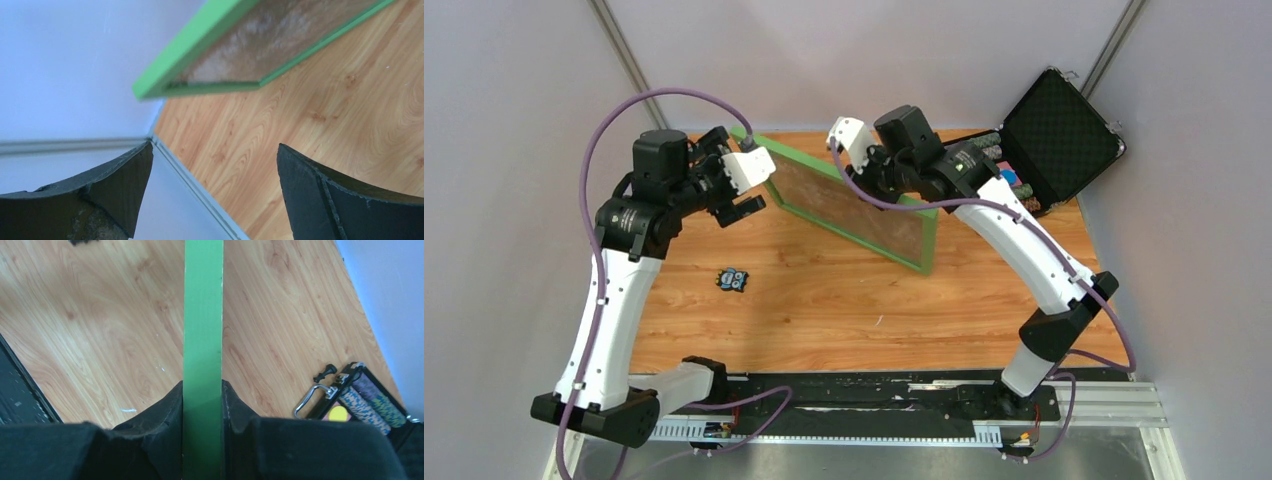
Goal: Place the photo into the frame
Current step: Turn over the photo frame at the center of the board.
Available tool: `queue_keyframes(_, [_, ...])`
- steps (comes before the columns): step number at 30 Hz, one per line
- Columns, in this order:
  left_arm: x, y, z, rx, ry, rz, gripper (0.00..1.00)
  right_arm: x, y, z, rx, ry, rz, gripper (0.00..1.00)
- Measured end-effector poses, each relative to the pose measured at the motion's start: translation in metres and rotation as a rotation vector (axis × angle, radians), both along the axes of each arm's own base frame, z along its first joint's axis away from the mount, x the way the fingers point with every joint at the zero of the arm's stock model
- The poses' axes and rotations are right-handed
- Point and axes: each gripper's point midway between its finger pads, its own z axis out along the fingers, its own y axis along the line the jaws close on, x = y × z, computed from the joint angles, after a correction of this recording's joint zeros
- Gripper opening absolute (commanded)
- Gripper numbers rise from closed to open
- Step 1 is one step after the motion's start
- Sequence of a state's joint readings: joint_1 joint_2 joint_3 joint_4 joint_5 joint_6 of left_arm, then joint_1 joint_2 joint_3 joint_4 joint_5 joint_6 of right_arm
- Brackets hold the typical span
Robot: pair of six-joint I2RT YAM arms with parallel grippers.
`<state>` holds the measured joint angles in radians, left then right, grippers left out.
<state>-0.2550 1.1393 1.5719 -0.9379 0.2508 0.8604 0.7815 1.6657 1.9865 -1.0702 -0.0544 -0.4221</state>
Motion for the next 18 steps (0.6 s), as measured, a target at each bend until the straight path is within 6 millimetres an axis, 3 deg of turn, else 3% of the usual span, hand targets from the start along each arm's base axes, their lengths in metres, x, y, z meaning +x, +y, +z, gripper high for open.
queue_keyframes(7, [0.008,0.029,-0.027,-0.048,0.080,0.132,1.00,0.032,-0.019,0.011,0.102,0.089,-0.131,0.00])
queue_keyframes(11, [0.010,0.035,-0.044,-0.059,0.121,0.165,1.00,0.051,-0.033,0.008,0.152,0.140,-0.199,0.00])
queue_keyframes(18, [0.014,0.038,-0.054,-0.091,0.142,0.184,1.00,0.083,-0.071,-0.004,0.280,0.289,-0.323,0.00])
